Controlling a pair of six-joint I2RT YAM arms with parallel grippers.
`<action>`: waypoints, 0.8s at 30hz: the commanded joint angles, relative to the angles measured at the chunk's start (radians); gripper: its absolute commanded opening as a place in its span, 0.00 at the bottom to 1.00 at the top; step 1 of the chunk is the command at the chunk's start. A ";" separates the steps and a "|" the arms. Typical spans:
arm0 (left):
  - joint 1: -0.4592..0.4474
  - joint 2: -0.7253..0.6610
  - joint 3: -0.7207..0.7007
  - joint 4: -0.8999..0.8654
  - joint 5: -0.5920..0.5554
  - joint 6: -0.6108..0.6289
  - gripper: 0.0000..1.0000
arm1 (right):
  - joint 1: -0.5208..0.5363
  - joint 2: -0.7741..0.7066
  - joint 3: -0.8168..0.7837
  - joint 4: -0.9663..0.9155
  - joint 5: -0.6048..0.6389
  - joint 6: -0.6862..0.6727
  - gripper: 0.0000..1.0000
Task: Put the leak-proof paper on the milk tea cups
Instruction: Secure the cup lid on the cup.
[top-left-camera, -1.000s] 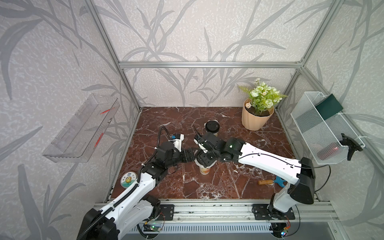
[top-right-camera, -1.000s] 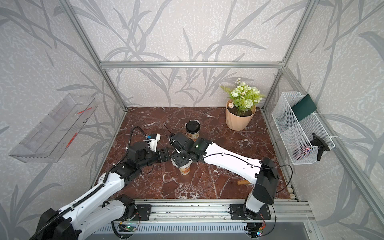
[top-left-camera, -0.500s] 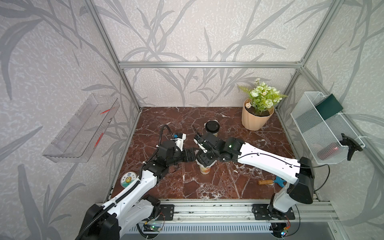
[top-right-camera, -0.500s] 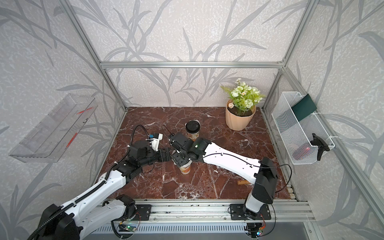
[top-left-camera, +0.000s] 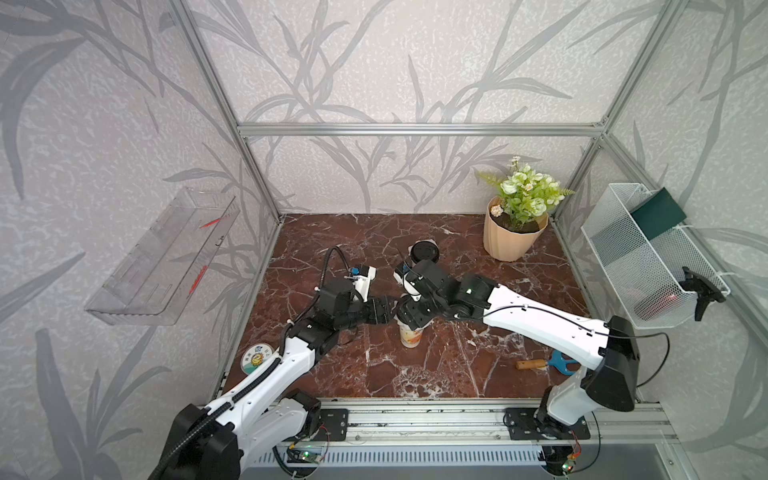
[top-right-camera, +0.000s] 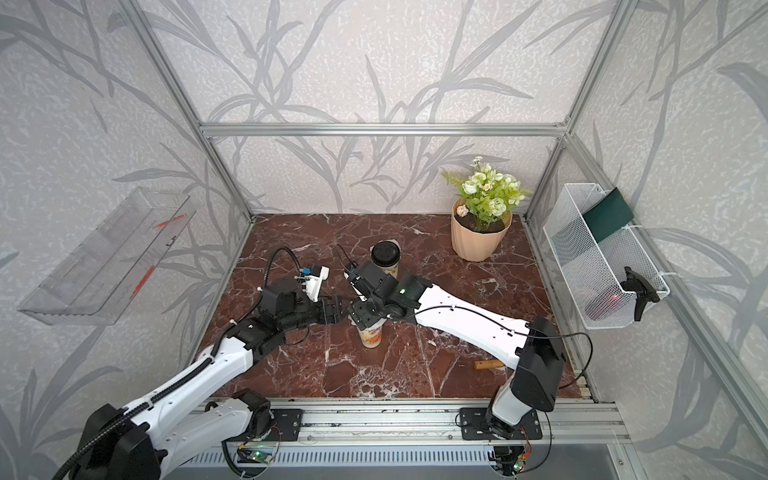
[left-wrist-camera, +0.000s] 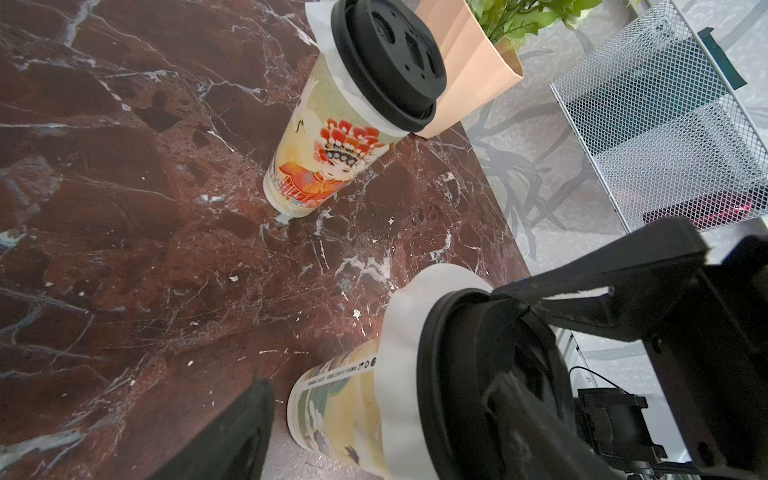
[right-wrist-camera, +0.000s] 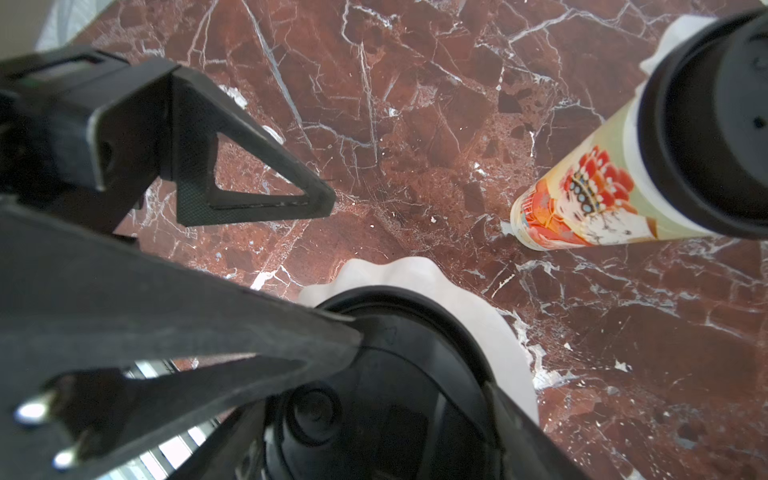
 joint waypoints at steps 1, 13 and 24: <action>-0.009 0.010 0.002 -0.093 -0.030 0.056 0.80 | -0.040 -0.060 -0.079 0.043 -0.054 0.042 0.78; -0.034 -0.005 -0.029 -0.124 -0.078 0.095 0.74 | -0.084 -0.156 -0.227 0.184 -0.099 0.096 0.79; -0.050 -0.020 -0.055 -0.122 -0.093 0.109 0.71 | -0.138 -0.229 -0.393 0.363 -0.131 0.217 0.76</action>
